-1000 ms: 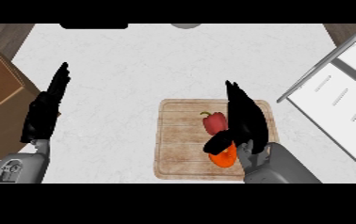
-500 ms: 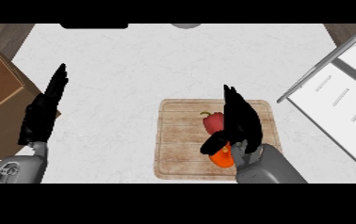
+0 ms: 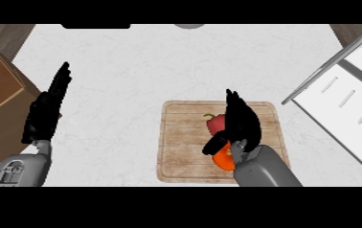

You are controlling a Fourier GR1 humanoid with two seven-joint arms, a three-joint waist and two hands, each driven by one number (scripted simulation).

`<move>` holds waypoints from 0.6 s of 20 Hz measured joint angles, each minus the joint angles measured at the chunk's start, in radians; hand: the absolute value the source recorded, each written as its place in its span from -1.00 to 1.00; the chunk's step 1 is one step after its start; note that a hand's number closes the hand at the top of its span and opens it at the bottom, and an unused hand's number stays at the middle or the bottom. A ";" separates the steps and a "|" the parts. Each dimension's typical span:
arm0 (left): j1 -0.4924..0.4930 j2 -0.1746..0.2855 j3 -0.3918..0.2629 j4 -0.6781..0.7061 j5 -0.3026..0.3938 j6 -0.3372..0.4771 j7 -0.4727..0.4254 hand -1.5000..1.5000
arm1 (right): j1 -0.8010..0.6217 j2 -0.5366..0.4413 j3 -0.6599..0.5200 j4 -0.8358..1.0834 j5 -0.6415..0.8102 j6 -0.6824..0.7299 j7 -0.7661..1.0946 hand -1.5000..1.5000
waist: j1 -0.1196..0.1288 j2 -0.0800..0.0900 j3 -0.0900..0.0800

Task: Pick the bell pepper from the cutting board and place it in the tiered basket

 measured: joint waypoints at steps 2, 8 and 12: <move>0.008 -0.004 0.000 -0.004 -0.004 -0.005 -0.005 0.00 | -0.001 0.013 -0.024 0.014 0.003 0.007 -0.010 -1.00 | 0.001 0.000 0.000; 0.028 -0.019 0.004 -0.017 -0.022 -0.009 -0.008 0.00 | -0.017 0.053 -0.044 0.096 -0.002 0.004 -0.027 -1.00 | 0.004 0.000 0.000; 0.026 -0.026 0.006 -0.028 -0.024 -0.019 0.001 0.00 | -0.037 0.055 -0.049 0.179 -0.051 0.005 -0.057 1.00 | 0.005 -0.002 -0.003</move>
